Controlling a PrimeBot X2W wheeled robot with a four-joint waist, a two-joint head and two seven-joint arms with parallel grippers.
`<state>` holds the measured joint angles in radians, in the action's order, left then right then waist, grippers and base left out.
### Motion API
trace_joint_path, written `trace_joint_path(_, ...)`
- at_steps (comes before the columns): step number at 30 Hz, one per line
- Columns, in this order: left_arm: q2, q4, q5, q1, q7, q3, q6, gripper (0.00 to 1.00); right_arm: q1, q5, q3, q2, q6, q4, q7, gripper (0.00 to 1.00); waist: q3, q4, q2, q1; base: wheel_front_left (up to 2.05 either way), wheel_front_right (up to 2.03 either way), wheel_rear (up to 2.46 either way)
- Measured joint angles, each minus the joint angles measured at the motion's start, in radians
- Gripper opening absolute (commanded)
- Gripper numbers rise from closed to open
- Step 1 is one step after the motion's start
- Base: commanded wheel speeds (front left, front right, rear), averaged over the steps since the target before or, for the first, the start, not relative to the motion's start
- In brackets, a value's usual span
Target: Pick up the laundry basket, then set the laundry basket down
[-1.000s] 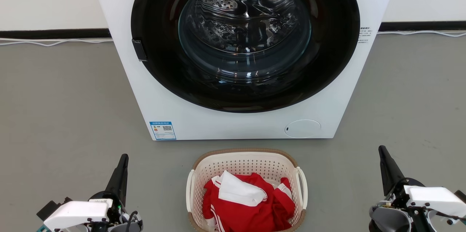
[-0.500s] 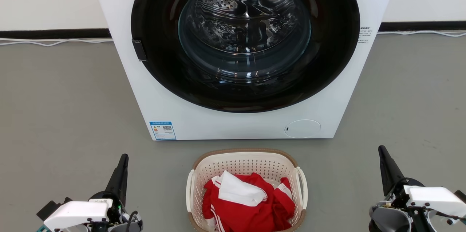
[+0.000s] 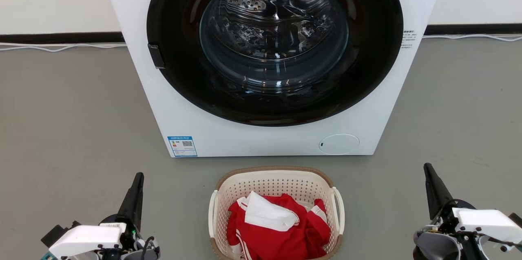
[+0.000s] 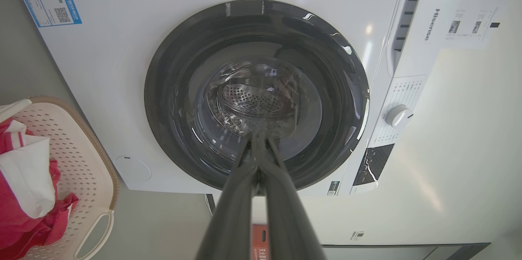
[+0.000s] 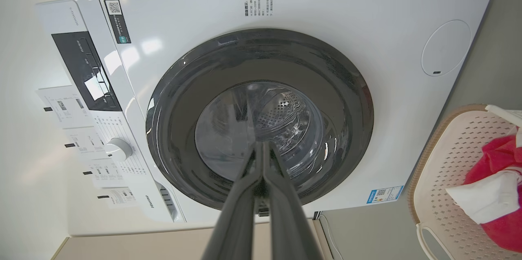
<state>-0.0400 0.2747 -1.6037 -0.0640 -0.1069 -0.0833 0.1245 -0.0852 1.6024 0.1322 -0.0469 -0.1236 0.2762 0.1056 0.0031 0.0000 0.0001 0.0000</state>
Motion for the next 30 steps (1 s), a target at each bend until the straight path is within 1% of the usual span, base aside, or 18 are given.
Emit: trace_joint_path(30,0.000,0.000,0.000,0.000,0.000,0.000,0.000,0.00,0.000,0.000,0.000,0.000,0.000,0.000,0.000,0.00,0.000,0.000,0.0000,0.0000,0.00,0.00,0.00)
